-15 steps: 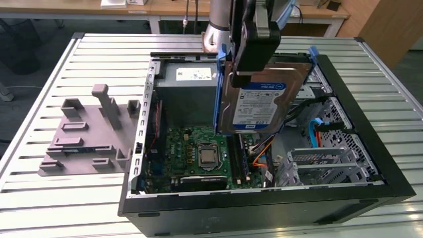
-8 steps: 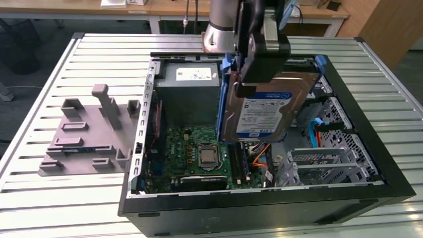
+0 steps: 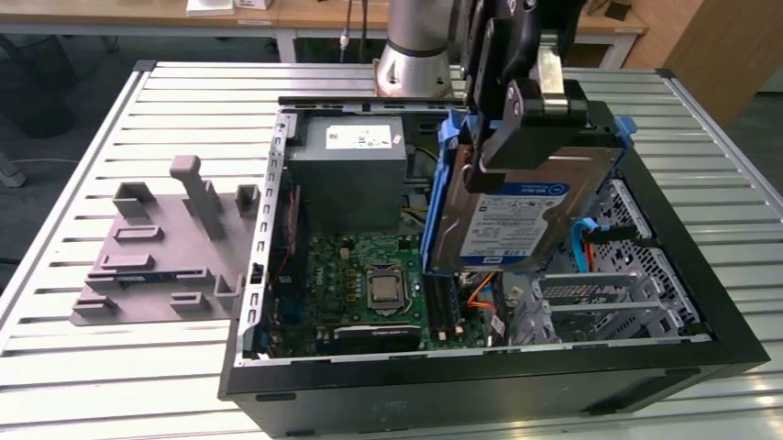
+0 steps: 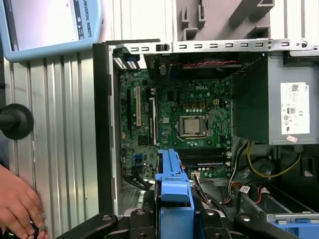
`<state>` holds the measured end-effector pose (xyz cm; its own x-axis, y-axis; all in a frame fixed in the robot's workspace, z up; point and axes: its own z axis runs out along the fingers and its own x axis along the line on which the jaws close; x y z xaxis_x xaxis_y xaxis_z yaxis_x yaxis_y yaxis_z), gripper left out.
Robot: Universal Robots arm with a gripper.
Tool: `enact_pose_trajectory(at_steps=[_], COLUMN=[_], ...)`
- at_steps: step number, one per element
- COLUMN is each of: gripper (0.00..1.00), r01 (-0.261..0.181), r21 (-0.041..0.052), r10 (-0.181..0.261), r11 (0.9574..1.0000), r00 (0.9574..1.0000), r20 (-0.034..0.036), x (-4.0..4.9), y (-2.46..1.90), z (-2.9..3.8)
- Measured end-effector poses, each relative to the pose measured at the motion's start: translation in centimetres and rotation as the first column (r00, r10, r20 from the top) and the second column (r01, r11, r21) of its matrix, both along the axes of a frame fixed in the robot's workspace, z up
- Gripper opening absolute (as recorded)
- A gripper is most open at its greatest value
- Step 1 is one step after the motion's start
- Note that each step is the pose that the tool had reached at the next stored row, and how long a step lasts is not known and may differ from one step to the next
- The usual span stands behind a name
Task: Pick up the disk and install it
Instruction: 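Insert the disk into the insertion slot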
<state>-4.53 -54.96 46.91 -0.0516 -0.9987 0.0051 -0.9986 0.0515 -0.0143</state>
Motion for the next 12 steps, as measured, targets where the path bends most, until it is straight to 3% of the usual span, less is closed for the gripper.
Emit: enact_pose_trajectory(at_steps=[4,9,12], gripper=[0.36,0.36,0.36], r01=[0.000,0.000,0.000], r21=[0.0001,0.0000,0.0000], r10=[0.000,0.000,0.000], r11=[1.0000,1.0000,1.0000], r00=[1.0000,1.0000,1.0000], r20=[-0.0003,-0.0063,-0.0064], x=[0.36,1.92,1.97], y=[-0.56,-0.75,-0.77], z=[-0.05,-0.06,-0.07])
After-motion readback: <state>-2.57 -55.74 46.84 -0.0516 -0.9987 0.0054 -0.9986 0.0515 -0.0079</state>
